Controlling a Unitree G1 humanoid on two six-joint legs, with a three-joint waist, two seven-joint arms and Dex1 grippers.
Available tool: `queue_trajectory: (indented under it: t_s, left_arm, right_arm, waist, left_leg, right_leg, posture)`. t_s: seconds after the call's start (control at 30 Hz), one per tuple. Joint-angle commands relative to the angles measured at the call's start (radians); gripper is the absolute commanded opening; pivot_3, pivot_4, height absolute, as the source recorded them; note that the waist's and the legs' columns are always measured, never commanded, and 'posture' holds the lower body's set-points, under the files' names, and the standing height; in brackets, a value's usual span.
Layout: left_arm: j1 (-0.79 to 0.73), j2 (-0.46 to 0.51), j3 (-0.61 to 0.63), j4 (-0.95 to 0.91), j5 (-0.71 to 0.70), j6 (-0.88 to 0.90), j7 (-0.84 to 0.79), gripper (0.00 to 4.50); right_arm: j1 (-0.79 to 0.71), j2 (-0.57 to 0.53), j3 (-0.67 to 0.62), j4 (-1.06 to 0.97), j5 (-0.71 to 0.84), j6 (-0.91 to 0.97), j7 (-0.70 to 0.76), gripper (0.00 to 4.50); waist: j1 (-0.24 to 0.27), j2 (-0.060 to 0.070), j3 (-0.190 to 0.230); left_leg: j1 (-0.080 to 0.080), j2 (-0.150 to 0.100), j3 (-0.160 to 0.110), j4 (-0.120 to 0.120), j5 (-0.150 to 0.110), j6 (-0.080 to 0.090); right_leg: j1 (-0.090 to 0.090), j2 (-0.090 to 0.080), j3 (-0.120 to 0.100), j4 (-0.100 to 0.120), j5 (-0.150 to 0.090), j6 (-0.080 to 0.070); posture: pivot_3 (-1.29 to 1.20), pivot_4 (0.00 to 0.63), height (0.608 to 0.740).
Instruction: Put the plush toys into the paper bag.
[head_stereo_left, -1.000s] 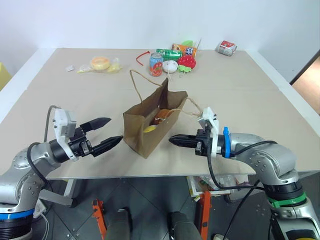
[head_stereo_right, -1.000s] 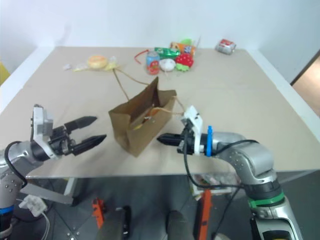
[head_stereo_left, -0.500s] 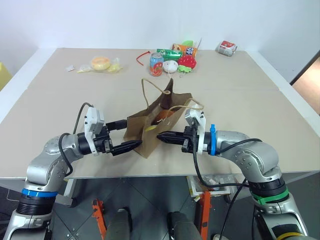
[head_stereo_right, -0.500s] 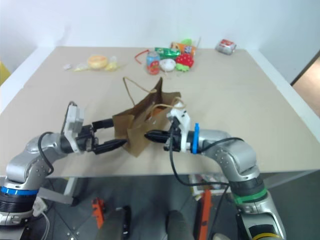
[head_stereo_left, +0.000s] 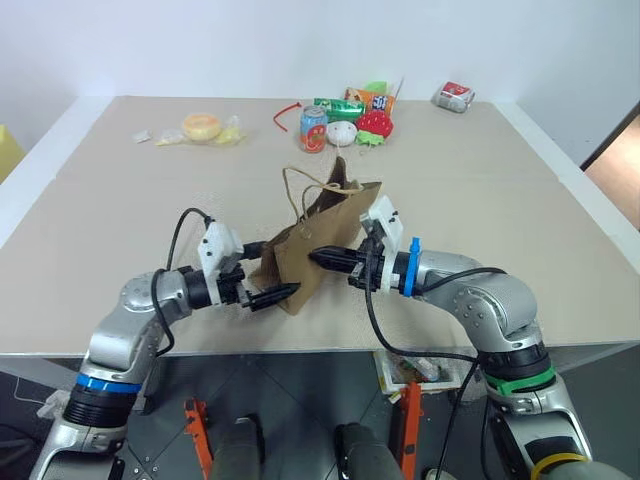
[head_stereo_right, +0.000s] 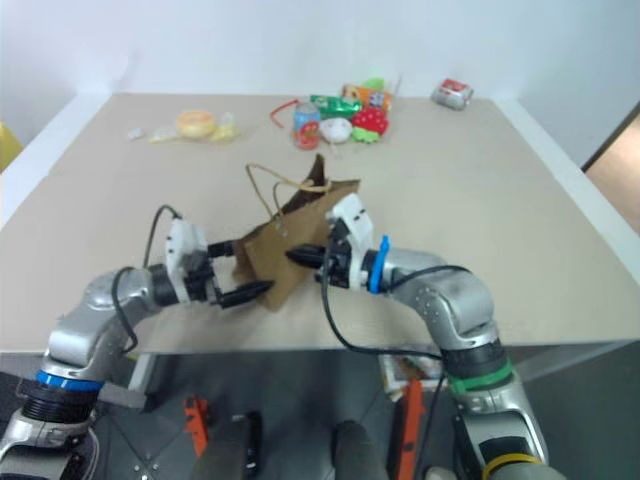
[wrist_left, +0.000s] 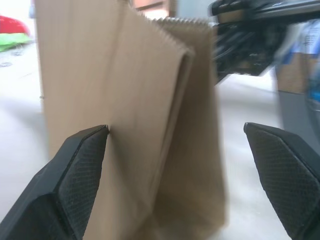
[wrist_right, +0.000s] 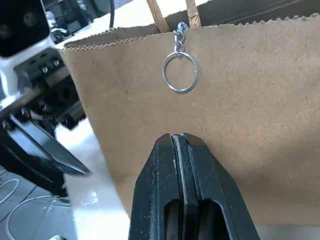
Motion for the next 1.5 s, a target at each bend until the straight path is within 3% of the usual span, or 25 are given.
queue_trajectory:
  t_s: [0.03,0.23,0.3,0.33,0.4,0.47,0.5,0.53,0.57,0.67,0.73,0.93,1.17,1.33,1.5]
  left_arm:
    - [-0.031,-0.046,-0.041,-0.028,0.079,0.032,0.132,4.5]
    - [-0.046,-0.066,-0.047,-0.031,0.115,0.064,0.2,4.5]
    - [-0.053,-0.061,-0.038,-0.027,0.112,0.073,0.204,3.97]
    - [-0.054,-0.056,-0.031,-0.031,0.105,0.076,0.2,3.94]
    - [-0.062,-0.051,-0.013,-0.035,0.088,0.09,0.198,2.87]
    - [-0.075,-0.046,0.015,-0.037,0.058,0.114,0.196,2.6]
    - [-0.082,-0.044,0.028,-0.037,0.042,0.126,0.195,2.01]
    - [-0.087,-0.041,0.04,-0.037,0.028,0.135,0.192,1.94]
    - [-0.094,-0.039,0.052,-0.035,0.015,0.142,0.19,1.3]
    - [-0.12,-0.027,0.083,-0.013,-0.013,0.162,0.18,0.79]
    - [-0.129,-0.019,0.093,0.002,-0.023,0.164,0.163,0.01]
    - [-0.143,-0.003,0.1,0.062,-0.053,0.154,0.092,0.01]
    - [-0.122,0.051,0.067,0.158,-0.085,-0.005,-0.24,0.01]
    - [-0.302,0.079,0.045,0.466,-0.038,-0.127,-0.461,0.01]
    - [-0.47,0.076,-0.012,0.762,0.064,-0.302,-0.636,0.01]
  right_arm:
    - [-0.02,0.005,-0.016,-0.012,-0.009,-0.015,-0.007,0.12]
    - [-0.014,0.004,-0.019,-0.015,-0.014,-0.013,-0.008,0.12]
    - [-0.01,0.003,-0.018,-0.018,-0.016,-0.013,-0.008,0.0]
    - [-0.009,0.003,-0.017,-0.019,-0.017,-0.012,-0.008,0.0]
    - [-0.007,0.002,-0.016,-0.02,-0.017,-0.011,-0.008,0.0]
    - [-0.006,0.0,-0.018,-0.02,-0.018,-0.01,-0.006,0.0]
    - [-0.004,-0.002,-0.019,-0.021,-0.019,-0.009,-0.004,0.0]
    - [-0.002,-0.003,-0.019,-0.022,-0.02,-0.009,-0.002,0.0]
    - [0.0,-0.005,-0.02,-0.022,-0.02,-0.01,-0.001,0.0]
    - [0.004,-0.01,-0.023,-0.026,-0.019,-0.008,0.001,0.0]
    - [0.01,-0.015,-0.026,-0.031,-0.019,-0.009,0.003,0.0]
    - [0.017,-0.042,-0.058,-0.038,-0.014,-0.011,0.006,0.0]
    - [0.082,-0.227,-0.227,-0.073,0.069,0.019,0.129,0.0]
    - [0.214,-0.422,-0.413,-0.104,0.172,0.061,0.272,0.0]
    - [0.338,-0.491,-0.506,-0.191,0.259,0.103,0.302,0.0]
  waist:
    - [0.0,0.0,0.0]
    - [0.0,0.0,0.0]
    - [0.0,0.0,0.0]
    - [0.0,0.0,0.0]
    - [0.0,0.0,0.0]
    - [-0.001,0.0,0.0]
    - [-0.001,0.0,0.0]
    - [-0.001,0.0,0.0]
    - [-0.001,0.0,0.0]
    - [-0.001,0.0,0.0]
    - [-0.001,0.0,0.0]
    - [-0.001,0.0,0.0]
    - [0.001,0.0,0.0]
    - [0.005,0.0,0.0]
    - [-0.001,0.0,0.0]
  left_leg:
    - [0.0,0.0,0.0,0.0,0.0,0.0]
    - [0.0,0.0,0.0,0.0,0.0,0.0]
    - [0.001,0.0,0.0,0.0,0.0,0.0]
    - [0.001,0.0,0.0,0.0,0.0,0.0]
    - [0.001,0.0,0.0,0.0,0.0,0.0]
    - [0.001,0.0,0.0,0.0,0.0,0.0]
    - [0.001,0.0,0.0,0.0,0.0,0.0]
    - [0.001,0.0,0.0,0.0,0.0,0.0]
    - [0.001,0.0,0.0,0.0,0.0,0.0]
    - [0.001,0.0,0.0,0.0,0.0,0.0]
    - [0.0,0.0,0.0,0.0,0.0,0.0]
    - [0.0,0.0,0.0,0.0,0.001,0.0]
    - [0.0,0.0,0.0,0.0,0.001,0.0]
    - [-0.001,0.0,-0.001,0.0,0.001,0.001]
    - [0.001,-0.001,-0.001,0.002,0.001,0.001]
  right_leg:
    - [0.0,0.0,0.0,0.0,0.0,0.0]
    - [0.0,0.0,0.0,0.001,0.0,0.0]
    - [0.0,0.0,0.0,0.002,0.0,0.001]
    - [0.0,0.0,0.0,0.002,0.0,0.001]
    - [0.0,0.0,0.0,0.002,0.001,0.001]
    - [0.0,0.0,0.0,0.002,0.001,0.0]
    - [0.0,0.0,0.0,0.002,0.001,0.0]
    - [0.0,0.0,0.0,0.002,0.001,0.0]
    - [0.0,0.0,0.0,0.002,0.001,0.0]
    - [0.0,0.0,0.0,0.002,0.001,0.001]
    - [0.0,0.0,0.0,0.002,0.001,0.001]
    - [0.0,0.0,0.0,0.002,0.0,0.001]
    - [0.0,0.0,0.0,0.001,0.0,0.001]
    - [0.0,0.0,-0.001,0.001,-0.001,0.001]
    - [0.002,-0.001,0.0,0.001,-0.001,0.001]
  posture:
    - [0.0,0.15,0.74]
    - [0.0,0.15,0.74]
    - [0.0,0.15,0.74]
    - [0.0,0.15,0.74]
    - [0.0,0.15,0.74]
    - [0.0,0.15,0.74]
    - [0.0,0.15,0.74]
    - [0.0,0.15,0.74]
    - [0.0,0.15,0.74]
    - [0.0,0.15,0.74]
    - [0.0,0.15,0.74]
    - [0.0,0.15,0.74]
    - [0.0,0.15,0.74]
    - [0.0,0.15,0.74]
    - [0.0,0.15,0.74]
